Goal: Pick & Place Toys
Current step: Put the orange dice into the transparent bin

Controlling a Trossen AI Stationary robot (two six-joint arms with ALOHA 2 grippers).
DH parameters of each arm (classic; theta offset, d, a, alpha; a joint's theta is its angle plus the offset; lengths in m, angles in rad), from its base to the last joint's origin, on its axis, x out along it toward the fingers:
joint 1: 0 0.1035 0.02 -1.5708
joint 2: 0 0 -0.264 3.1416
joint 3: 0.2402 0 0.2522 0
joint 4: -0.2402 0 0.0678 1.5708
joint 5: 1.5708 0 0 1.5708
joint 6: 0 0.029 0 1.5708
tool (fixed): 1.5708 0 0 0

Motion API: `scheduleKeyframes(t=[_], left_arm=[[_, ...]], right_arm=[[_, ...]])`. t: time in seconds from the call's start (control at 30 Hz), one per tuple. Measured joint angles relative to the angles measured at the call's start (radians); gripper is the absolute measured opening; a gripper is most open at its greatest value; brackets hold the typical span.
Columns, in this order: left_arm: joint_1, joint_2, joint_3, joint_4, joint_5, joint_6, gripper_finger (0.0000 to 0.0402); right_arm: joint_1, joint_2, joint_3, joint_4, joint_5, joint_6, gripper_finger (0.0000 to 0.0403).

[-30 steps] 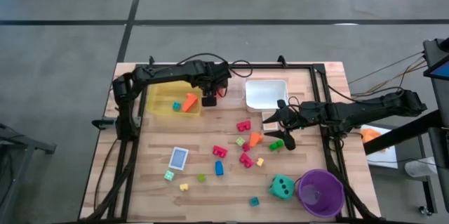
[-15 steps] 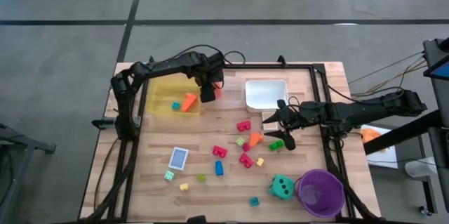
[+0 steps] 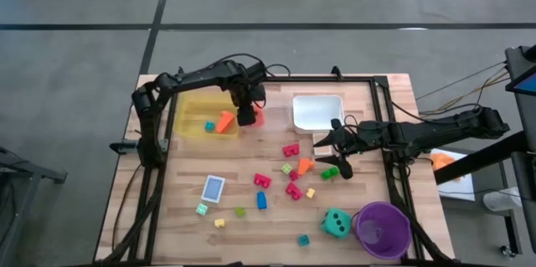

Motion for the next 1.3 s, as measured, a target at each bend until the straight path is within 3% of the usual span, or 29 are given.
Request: scheduleKeyframes(t=[0.2,0.47,0.97,1.2,1.3], left_arm=[[0.001,0.000,0.000,0.003,0.026,0.007,0.0082],[-0.001,0.010,0.000,0.028,-0.018,0.008,0.0059],[0.031,0.069,0.005,0.024,0.042,0.002,0.0024],[0.045,0.068,0.003,0.036,0.042,-0.011,0.0024],[0.043,0.068,0.002,0.058,0.038,-0.011,0.0046]], right_arm=[[0.000,0.000,0.000,0.000,0.000,0.000,0.0230],[0.000,0.000,0.000,0.000,0.000,0.000,0.0230],[0.000,0.000,0.000,0.000,0.000,0.002,0.0230],[0.000,0.000,0.000,0.000,0.000,0.000,0.0230],[0.000,0.000,0.000,0.000,0.000,0.000,0.0230]])
